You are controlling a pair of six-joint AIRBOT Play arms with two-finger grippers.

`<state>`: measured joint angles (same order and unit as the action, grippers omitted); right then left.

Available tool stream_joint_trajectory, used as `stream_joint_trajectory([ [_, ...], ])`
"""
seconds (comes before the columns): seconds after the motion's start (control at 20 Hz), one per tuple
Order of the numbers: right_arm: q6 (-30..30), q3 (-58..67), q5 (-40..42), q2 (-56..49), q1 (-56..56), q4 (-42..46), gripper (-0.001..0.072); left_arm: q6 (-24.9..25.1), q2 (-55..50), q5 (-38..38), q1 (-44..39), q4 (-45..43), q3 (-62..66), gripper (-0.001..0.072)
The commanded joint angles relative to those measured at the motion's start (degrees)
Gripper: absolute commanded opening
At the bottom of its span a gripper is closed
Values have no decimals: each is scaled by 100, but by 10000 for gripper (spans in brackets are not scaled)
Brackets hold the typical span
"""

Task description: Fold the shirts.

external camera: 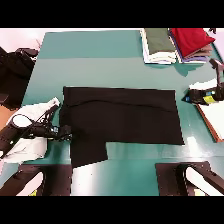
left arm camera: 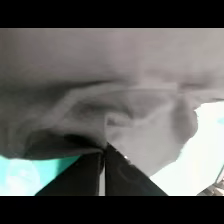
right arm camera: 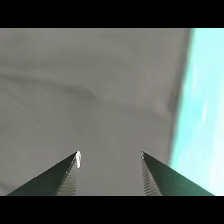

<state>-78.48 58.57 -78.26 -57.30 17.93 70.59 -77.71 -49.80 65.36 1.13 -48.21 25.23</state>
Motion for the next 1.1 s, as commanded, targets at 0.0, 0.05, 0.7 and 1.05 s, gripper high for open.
stream_joint_trajectory([
  [0.0, 17, -592, -863, 2, 791, 511, 450, 105, 282, 179, 4, -17, 293, 26],
  [0.05, 44, -925, -879, 4, 1054, 525, 455, 107, 302, 203, 4, -20, 332, 26],
  [0.7, 315, -3213, 415, 2, 1320, -529, 388, 127, 302, 219, 4, -87, 343, 26],
  [1.05, 302, -2227, -146, 4, -223, 94, 16, 103, 304, 1060, 4, -715, 647, 25],
])
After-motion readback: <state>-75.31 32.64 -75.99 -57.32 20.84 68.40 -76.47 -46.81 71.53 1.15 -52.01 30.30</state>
